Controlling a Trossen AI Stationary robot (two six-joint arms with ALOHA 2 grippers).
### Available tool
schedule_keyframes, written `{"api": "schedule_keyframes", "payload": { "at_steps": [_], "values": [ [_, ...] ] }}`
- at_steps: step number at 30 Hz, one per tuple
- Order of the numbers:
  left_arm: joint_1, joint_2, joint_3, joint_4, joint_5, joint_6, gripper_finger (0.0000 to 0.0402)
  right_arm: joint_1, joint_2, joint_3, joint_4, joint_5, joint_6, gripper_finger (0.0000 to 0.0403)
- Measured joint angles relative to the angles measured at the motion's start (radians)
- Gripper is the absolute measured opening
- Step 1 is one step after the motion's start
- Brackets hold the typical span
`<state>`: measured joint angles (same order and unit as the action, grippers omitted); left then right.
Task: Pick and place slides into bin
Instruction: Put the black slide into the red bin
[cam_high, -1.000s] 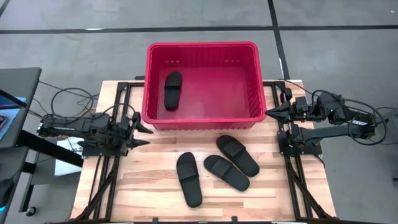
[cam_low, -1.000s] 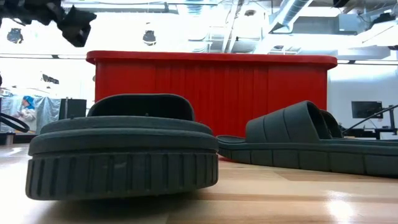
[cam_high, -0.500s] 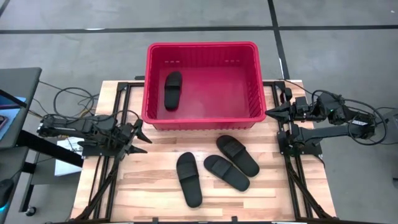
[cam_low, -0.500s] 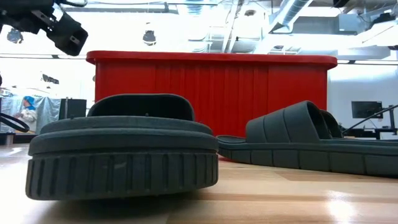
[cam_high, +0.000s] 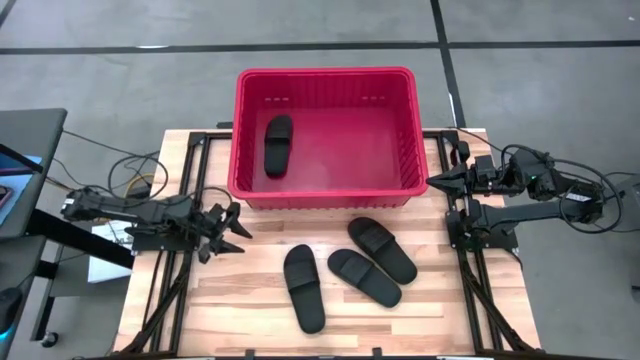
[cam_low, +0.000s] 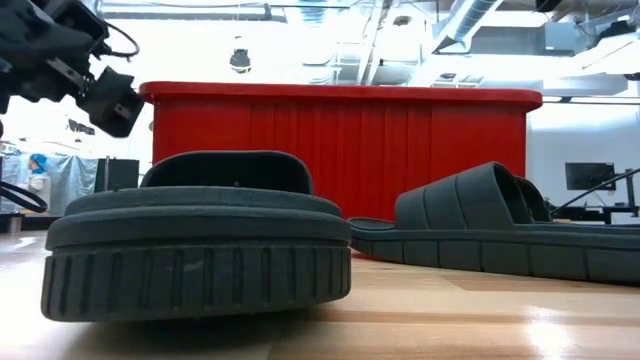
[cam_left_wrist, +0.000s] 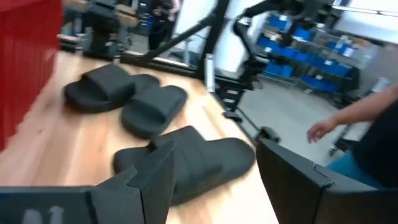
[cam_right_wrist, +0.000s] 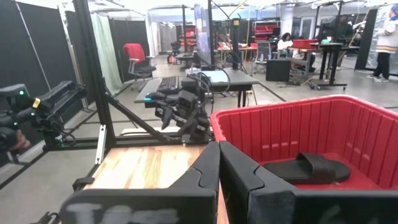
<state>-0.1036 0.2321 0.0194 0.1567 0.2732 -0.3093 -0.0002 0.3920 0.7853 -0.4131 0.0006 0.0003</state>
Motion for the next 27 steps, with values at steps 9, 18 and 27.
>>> {"api": "schedule_keyframes", "payload": {
  "at_steps": [9,18,27],
  "values": [
    [0.0,0.003,-0.009,-0.075,-0.13,-0.01,0.021,0.0,0.0,0.0,0.0,0.0,0.0,0.0],
    [0.0,0.003,-0.01,-0.099,-0.13,-0.01,0.021,0.0,0.0,0.0,0.0,0.0,0.0,0.0],
    [0.0,0.003,-0.01,-0.098,-0.124,-0.01,0.021,0.0,0.0,0.0,0.0,0.0,-0.002,0.0]
  ]
}}
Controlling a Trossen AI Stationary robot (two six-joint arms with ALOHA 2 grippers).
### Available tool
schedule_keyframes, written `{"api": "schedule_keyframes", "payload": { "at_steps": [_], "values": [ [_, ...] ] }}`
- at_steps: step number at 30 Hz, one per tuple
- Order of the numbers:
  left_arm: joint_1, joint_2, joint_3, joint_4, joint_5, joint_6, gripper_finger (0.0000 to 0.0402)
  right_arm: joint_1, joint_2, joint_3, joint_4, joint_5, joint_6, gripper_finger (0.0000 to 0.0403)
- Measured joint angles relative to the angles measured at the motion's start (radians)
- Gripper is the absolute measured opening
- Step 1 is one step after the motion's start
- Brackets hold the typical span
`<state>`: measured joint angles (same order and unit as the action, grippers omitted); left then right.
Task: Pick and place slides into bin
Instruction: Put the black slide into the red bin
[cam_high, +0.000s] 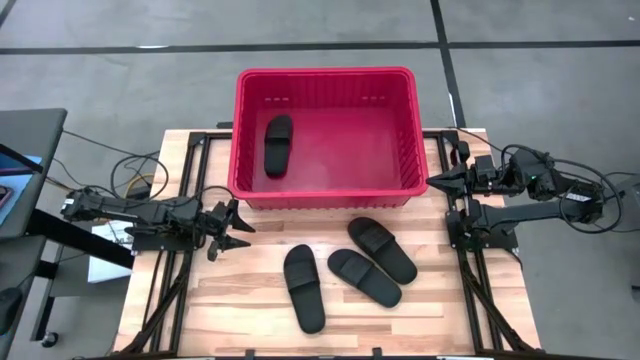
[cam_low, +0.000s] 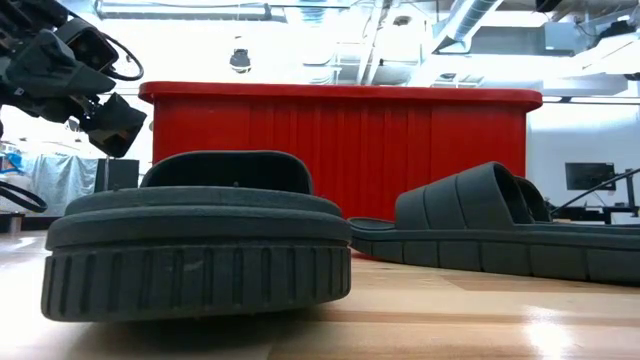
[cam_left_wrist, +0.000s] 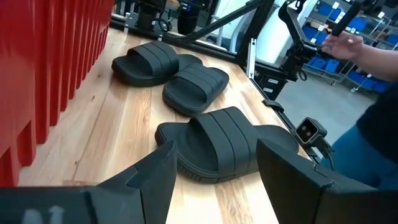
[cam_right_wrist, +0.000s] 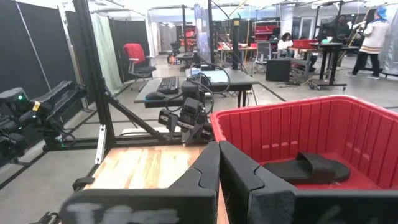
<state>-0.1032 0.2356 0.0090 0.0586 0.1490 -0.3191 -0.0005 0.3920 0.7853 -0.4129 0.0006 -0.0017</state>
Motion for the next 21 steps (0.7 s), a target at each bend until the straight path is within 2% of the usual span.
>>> {"api": "schedule_keyframes", "payload": {
  "at_steps": [7,17,21],
  "values": [
    [0.0,0.0,-0.001,0.0,-0.005,0.0,0.021,0.0,0.0,0.0,0.013,0.0,-0.103,0.0],
    [0.0,0.0,-0.002,0.0,-0.006,0.0,0.021,0.0,0.0,0.0,0.012,0.0,-0.103,0.0],
    [0.0,0.0,-0.002,0.0,-0.006,0.0,0.021,0.0,0.005,0.0,0.085,0.0,-0.103,0.0]
  ]
}}
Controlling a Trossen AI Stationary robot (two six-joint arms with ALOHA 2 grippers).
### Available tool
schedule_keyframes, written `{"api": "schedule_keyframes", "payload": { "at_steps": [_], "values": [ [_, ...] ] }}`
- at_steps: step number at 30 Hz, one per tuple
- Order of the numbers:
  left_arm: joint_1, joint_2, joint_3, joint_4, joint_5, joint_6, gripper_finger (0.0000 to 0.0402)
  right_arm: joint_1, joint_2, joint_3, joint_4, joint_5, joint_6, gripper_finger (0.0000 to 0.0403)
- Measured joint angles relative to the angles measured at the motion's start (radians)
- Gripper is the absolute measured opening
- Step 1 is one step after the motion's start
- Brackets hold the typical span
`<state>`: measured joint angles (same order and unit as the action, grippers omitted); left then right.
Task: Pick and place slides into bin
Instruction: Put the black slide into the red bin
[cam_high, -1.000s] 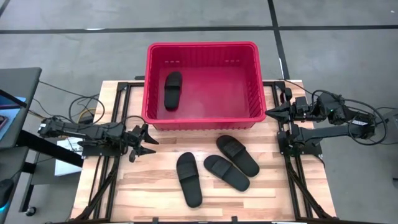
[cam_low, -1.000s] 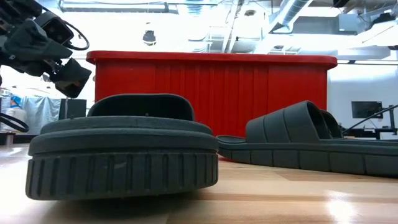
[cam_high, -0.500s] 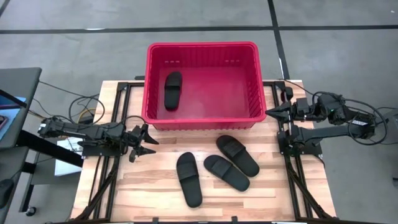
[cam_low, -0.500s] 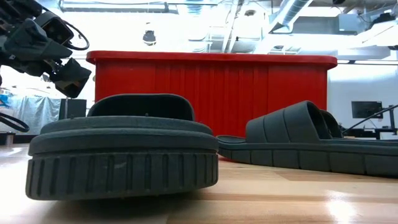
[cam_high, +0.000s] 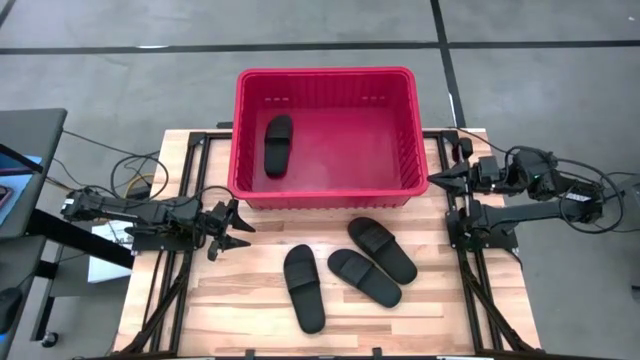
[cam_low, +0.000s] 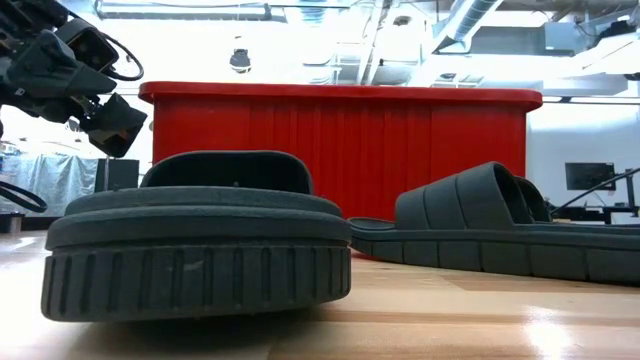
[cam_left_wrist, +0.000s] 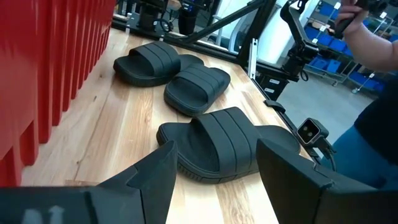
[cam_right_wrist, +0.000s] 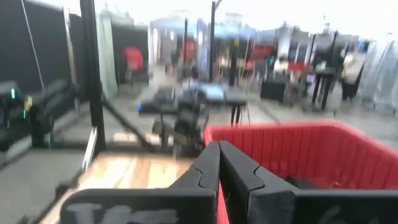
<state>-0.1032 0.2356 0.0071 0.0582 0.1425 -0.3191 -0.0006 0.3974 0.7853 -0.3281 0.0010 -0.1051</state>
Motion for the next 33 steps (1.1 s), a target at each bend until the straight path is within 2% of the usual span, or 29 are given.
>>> {"api": "schedule_keyframes", "payload": {
  "at_steps": [5,10,22,28,33],
  "values": [
    [0.0,0.0,0.0,0.0,0.0,0.0,0.021,0.001,0.005,0.0,0.19,0.0,0.057,0.0],
    [0.0,0.0,0.0,0.0,0.0,0.0,0.021,0.001,0.065,0.001,0.353,-0.005,0.134,0.0],
    [0.0,0.0,0.0,0.0,0.0,0.0,0.021,0.001,0.315,0.0,0.266,-0.022,0.158,0.0],
    [0.0,0.0,0.0,0.0,0.0,0.0,0.021,0.004,0.437,-0.001,0.153,-0.03,0.197,0.0],
    [0.0,0.0,0.0,0.0,0.0,0.0,0.021,0.052,0.494,-0.001,0.057,-0.031,0.211,0.0]
  ]
}}
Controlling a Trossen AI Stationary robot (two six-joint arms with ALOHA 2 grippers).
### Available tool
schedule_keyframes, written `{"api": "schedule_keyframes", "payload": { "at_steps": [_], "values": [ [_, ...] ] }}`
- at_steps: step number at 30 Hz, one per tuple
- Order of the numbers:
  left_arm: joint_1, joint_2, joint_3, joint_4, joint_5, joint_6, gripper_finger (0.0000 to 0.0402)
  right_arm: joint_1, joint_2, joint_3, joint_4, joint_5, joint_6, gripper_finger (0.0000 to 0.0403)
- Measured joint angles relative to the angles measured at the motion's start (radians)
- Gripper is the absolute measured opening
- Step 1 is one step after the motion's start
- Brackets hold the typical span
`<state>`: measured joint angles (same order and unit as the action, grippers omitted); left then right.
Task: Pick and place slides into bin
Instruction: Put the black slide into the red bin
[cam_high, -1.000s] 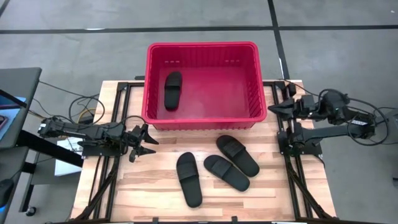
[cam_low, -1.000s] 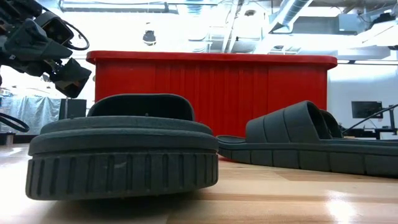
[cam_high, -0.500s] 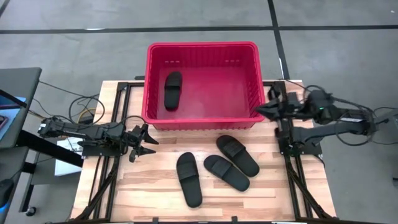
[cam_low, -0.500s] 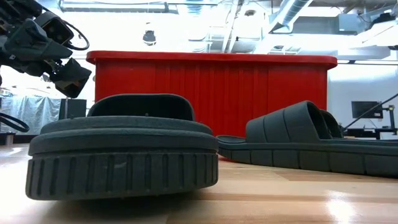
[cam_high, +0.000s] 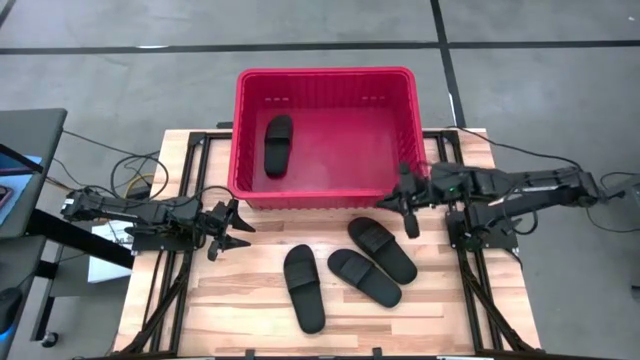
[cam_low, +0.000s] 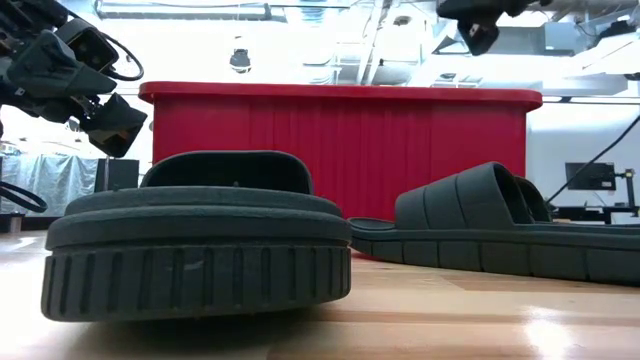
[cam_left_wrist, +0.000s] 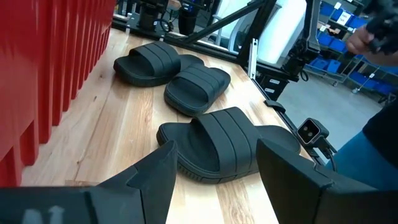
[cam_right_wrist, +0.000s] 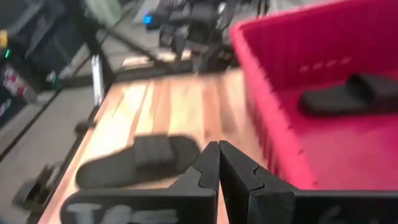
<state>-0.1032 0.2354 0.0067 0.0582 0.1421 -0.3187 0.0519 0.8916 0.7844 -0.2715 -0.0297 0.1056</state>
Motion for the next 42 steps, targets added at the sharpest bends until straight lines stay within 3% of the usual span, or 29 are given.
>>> {"api": "schedule_keyframes", "payload": {
  "at_steps": [16,26,42],
  "values": [
    [0.0,0.0,0.0,0.0,0.0,0.0,0.0211,0.245,0.122,0.0,-0.12,0.001,-0.017,0.0],
    [0.0,0.0,0.0,0.0,0.0,0.0,0.0211,0.311,0.176,0.0,-0.17,0.003,0.185,0.0004],
    [0.0,0.0,0.0,0.0,0.0,0.0,0.0211,0.385,0.312,0.0,-0.19,0.004,0.262,0.0107]
  ]
}}
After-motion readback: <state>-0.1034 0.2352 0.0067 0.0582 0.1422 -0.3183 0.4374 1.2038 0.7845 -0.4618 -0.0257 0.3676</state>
